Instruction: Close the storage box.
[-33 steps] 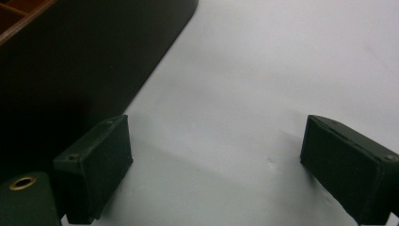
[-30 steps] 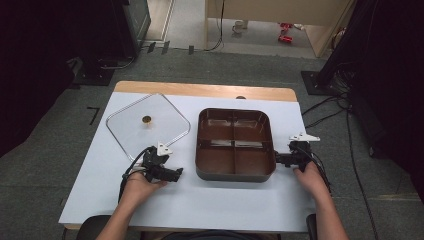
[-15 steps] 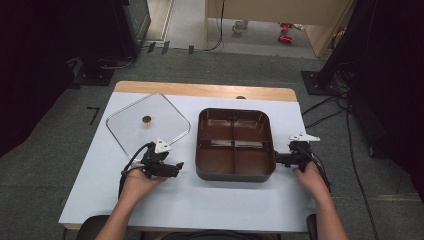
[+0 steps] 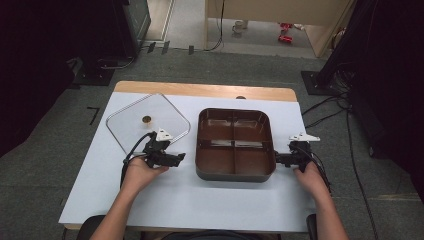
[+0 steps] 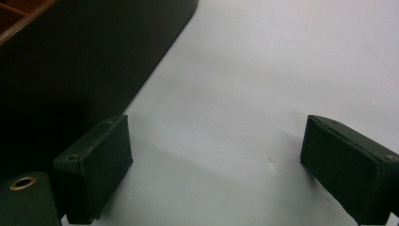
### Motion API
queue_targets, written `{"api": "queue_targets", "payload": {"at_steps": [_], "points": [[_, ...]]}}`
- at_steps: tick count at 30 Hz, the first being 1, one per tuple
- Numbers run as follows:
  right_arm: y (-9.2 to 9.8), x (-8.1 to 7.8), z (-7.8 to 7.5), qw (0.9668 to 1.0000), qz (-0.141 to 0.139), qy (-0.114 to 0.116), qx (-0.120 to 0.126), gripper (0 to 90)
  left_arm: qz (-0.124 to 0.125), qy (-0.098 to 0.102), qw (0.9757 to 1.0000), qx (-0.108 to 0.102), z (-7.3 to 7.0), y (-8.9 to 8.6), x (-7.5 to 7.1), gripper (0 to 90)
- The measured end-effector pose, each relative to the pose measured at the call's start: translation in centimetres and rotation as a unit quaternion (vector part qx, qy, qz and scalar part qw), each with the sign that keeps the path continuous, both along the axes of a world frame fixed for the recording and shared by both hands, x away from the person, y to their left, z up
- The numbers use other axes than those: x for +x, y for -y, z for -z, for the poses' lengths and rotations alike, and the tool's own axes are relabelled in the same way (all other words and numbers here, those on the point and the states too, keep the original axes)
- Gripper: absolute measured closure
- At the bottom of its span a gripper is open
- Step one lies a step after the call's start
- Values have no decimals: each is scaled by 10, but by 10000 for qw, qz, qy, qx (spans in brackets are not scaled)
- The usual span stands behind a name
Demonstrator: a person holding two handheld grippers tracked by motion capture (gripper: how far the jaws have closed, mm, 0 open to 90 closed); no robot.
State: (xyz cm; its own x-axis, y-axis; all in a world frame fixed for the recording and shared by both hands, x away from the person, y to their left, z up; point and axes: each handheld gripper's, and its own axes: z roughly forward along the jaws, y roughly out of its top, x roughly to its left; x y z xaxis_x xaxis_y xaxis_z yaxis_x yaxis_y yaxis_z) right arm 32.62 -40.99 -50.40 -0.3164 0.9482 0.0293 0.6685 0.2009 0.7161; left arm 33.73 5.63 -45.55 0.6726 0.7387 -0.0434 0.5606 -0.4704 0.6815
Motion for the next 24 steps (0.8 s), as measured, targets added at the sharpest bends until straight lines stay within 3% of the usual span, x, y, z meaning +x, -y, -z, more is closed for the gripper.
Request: {"api": "queue_targets", "payload": {"at_steps": [16,24], "points": [[0,0,0,10000,-1,0,-2,88,-286,77,9995,-81,-13,-11,37,247],[0,0,0,10000,2,3,8,88,-291,-5,9995,-133,-17,-18,50,262]]}}
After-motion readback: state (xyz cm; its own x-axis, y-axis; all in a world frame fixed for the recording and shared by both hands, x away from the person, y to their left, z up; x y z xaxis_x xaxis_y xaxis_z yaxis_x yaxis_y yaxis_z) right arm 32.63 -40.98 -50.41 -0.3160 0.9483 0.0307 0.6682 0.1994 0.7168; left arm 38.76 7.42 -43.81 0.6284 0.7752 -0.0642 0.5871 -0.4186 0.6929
